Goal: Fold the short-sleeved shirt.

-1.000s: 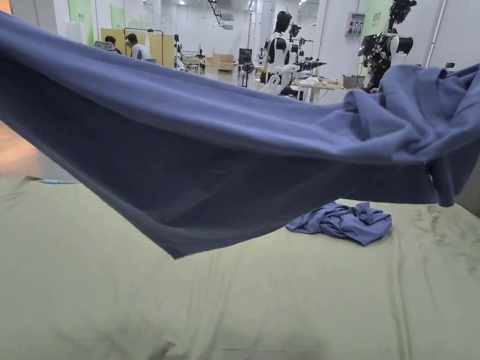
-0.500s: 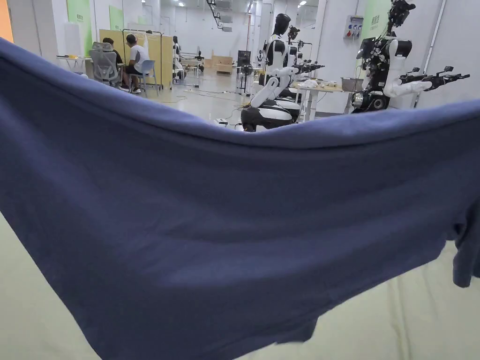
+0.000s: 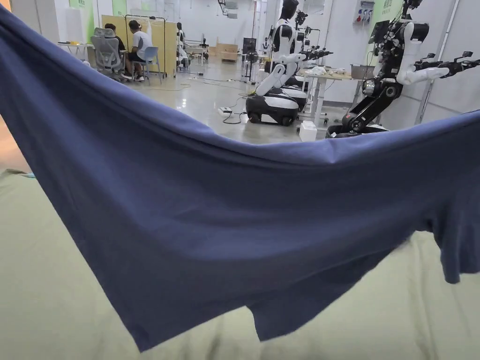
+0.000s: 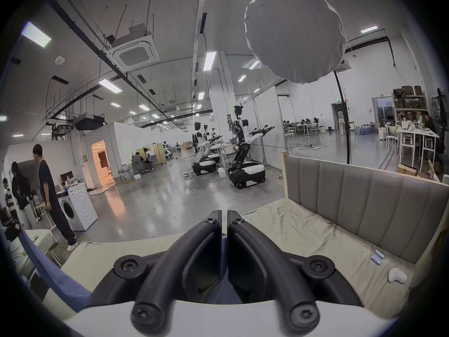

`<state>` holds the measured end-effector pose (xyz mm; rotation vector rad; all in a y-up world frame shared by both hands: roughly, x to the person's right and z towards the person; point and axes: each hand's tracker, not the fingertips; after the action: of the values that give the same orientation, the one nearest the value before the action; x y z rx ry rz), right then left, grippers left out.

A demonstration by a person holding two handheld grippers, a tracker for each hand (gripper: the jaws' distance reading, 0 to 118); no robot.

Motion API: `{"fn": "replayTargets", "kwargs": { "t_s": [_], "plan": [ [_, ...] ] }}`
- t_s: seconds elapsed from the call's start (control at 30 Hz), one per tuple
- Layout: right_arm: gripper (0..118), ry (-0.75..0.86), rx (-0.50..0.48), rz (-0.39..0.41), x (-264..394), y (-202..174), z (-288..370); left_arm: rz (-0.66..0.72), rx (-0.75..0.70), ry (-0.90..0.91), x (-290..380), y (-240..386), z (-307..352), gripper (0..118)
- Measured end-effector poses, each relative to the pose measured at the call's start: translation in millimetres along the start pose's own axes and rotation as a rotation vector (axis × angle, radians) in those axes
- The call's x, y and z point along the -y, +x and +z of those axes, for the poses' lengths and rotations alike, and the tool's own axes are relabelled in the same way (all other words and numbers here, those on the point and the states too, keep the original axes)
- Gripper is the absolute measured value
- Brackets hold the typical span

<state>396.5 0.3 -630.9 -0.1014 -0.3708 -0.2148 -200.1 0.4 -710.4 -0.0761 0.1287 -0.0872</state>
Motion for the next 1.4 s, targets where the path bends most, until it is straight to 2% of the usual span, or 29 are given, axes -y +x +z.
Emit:
{"fn": "replayTargets", "kwargs": {
  "t_s": [0.27,0.6,0.93,1.3,1.4],
  "plan": [
    [6,0.003,0.006,0.039,34,-5,-42,0.009,-0.032,0.011,36,10,-36,2],
    [6,-0.241,0.008,0.044,159,20,-79,0.046,0.045,-0.274,167,20,-68,2],
    [6,-0.388,-0.004,0.047,246,55,-16,0.027,0.086,-0.419,247,-4,-12,2],
    [6,-0.538,0.052,-0.019,320,99,71,0.013,0.097,-0.553,313,-38,86,2],
    [6,-0.559,0.071,-0.009,331,106,89,0.023,0.093,-0.586,325,-45,105,2]
  ]
}}
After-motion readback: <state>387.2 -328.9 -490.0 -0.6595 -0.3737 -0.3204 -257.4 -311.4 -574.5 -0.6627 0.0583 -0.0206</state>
